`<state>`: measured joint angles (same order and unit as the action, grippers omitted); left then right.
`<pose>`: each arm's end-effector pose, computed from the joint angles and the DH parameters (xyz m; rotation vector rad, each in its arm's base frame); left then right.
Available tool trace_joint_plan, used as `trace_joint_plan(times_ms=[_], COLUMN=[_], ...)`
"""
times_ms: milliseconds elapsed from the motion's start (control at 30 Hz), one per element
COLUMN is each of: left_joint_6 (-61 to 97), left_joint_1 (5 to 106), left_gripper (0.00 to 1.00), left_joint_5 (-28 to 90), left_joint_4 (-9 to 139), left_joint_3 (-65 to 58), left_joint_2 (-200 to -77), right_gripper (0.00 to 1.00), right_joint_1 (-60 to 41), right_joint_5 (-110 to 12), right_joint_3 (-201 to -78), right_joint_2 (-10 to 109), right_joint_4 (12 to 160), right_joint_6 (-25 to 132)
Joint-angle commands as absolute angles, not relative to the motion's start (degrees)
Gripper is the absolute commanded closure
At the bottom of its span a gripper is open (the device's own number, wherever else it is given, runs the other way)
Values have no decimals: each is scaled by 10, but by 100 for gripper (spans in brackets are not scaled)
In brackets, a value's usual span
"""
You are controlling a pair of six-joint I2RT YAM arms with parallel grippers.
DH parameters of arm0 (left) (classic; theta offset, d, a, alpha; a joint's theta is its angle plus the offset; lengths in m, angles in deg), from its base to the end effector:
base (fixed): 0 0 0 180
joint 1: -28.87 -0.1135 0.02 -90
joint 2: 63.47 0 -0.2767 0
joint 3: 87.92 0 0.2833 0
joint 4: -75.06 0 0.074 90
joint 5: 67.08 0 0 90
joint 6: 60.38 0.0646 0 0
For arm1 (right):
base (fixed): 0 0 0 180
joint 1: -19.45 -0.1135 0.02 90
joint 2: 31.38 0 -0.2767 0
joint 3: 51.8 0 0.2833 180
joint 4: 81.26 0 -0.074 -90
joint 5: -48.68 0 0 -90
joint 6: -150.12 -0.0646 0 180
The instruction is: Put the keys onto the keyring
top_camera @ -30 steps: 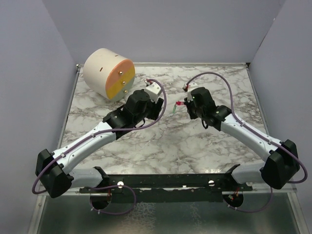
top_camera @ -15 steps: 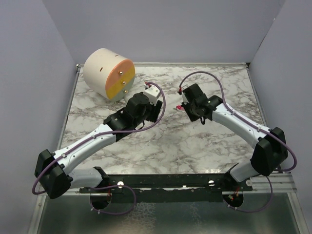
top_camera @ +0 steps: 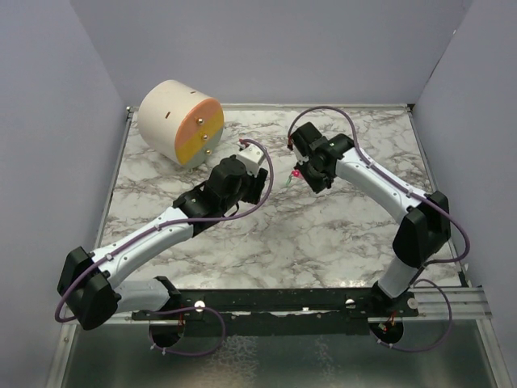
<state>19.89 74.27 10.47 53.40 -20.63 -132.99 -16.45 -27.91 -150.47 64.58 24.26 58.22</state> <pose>0.2428 -0.2263 0.3062 0.4763 1.9428 -0.4079 0.3122 0.2075 0.2721 -0.7576 2.6562 -0.1636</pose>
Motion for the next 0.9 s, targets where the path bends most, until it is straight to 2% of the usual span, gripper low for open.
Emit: trace_joint_plan(times_ms=[0, 400, 867], left_joint_6=[195, 189, 179], left_joint_1=[737, 721, 708], left_gripper=[44, 44, 44], left_joint_5=[107, 95, 101], left_joint_4=[556, 565, 591], left_joint_3=[-217, -261, -312], left_joint_2=[-1319, -1246, -1213], right_gripper=[99, 99, 99], right_joint_1=[-165, -171, -191], right_joint_5=[-264, -275, -316], right_joint_3=[-1562, -1650, -1845], right_joint_2=[688, 775, 921], right_joint_4=[156, 158, 238], right_joint_6=[598, 622, 668])
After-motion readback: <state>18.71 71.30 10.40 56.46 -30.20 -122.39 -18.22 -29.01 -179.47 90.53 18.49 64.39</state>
